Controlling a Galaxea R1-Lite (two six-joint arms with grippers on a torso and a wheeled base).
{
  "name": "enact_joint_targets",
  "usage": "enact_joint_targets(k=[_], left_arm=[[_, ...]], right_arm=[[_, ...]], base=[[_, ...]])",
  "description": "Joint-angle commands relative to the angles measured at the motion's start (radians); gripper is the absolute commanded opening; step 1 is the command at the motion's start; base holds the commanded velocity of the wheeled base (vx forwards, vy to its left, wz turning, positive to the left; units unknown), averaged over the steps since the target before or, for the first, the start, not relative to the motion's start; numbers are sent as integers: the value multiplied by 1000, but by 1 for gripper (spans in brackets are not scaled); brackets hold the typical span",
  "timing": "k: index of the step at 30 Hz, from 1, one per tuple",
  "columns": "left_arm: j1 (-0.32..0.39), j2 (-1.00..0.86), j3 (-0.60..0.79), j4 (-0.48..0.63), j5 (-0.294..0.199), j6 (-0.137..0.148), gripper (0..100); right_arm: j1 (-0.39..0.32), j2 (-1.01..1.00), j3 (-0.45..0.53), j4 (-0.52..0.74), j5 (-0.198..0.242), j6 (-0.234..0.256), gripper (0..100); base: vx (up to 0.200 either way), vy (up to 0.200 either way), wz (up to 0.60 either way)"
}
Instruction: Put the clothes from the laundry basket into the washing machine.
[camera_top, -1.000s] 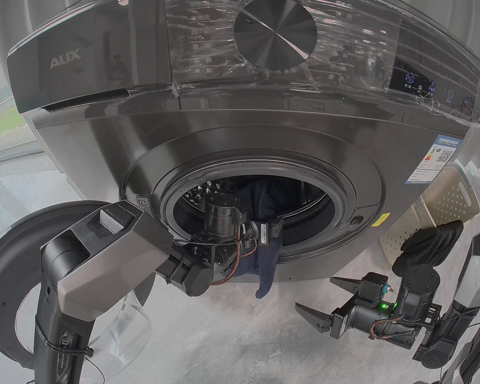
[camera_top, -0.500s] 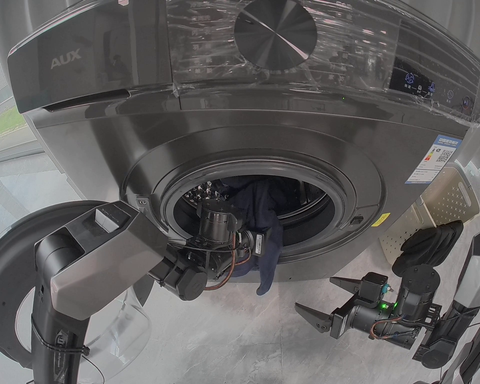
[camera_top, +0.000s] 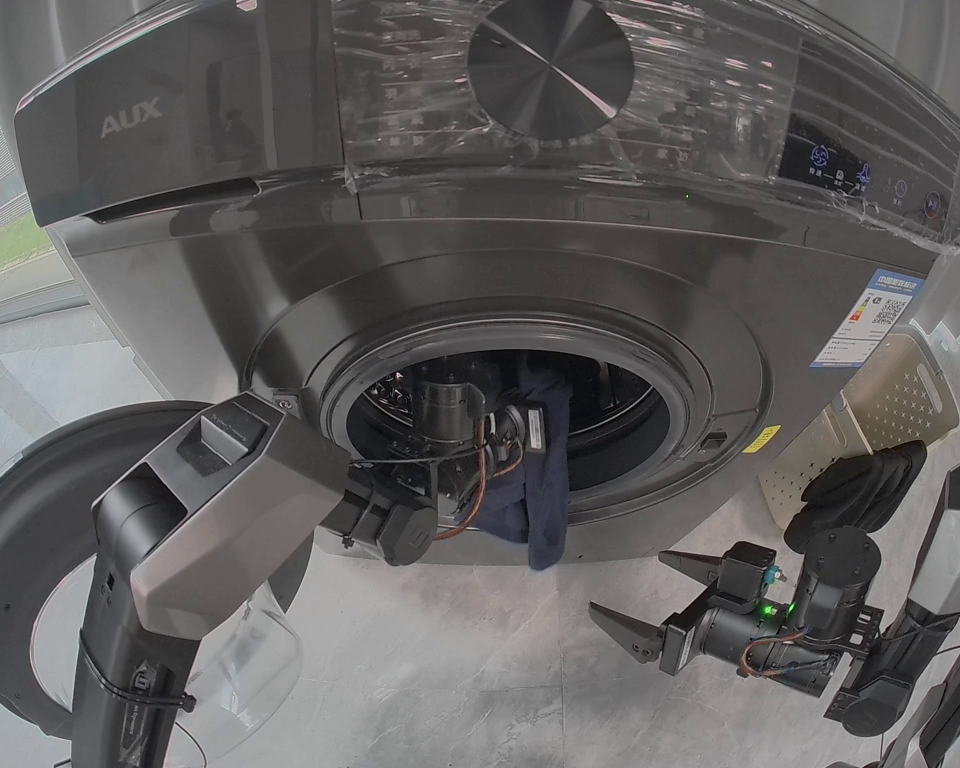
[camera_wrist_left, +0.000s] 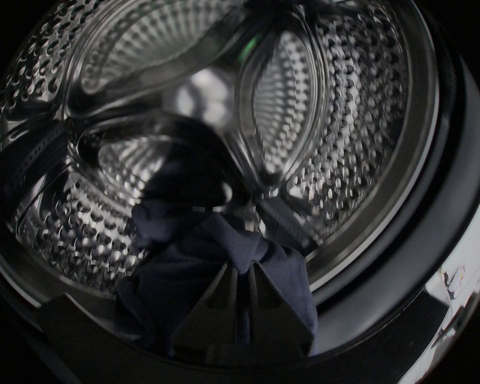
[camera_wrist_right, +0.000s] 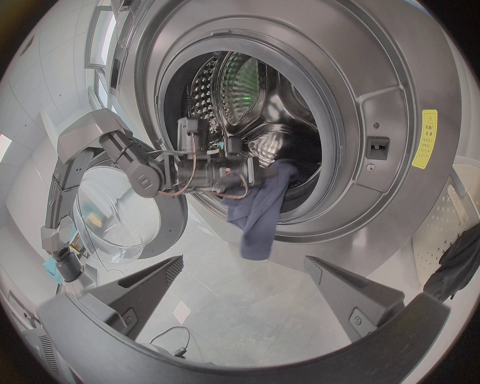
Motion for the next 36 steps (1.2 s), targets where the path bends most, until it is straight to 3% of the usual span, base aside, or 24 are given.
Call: enact_joint_targets(k=[1,5,9,10,17,24,28,29,33,34,36], left_arm=[[4,123,-271,-43,55,-47,0],[6,158,-337,-43,81,-60,0],[6,153,-314,-43,84,-66,0],[6,153,-314,-43,84,-66,100],[-8,0,-64,34,80,-67,100],[-20,-104,157,126,12,-55,100],[-30,-97,194,126,2,-47,100],[-31,-84,196,121,-3,-30,100],[-28,-32,170,107,-2,-15,100],[-28,-29,168,107,-2,-15,0],[-26,-5,164,104,-2,-6,0]], right_arm=[[0,0,-1,-1,1,0,100],[0,-2,-1,-1,1,0,100],[-2,-2,-1,-1,1,0,100],[-2,-2,-1,-1,1,0,100],[-2,-2,1,-1,2,0,100],[0,-2,1,-1,1,0,100],[0,-3,1,-1,1,0,100],[0,-3,1,-1,1,0,100],[1,-2,1,-1,1,0,100],[1,-2,1,-1,1,-2,100],[0,-3,-1,-1,1,-2,100]], base=[[0,0,0],[0,0,0],[0,0,0],[0,0,0],[0,0,0],[0,0,0],[0,0,0],[0,0,0],[0,0,0],[0,0,0],[0,0,0]])
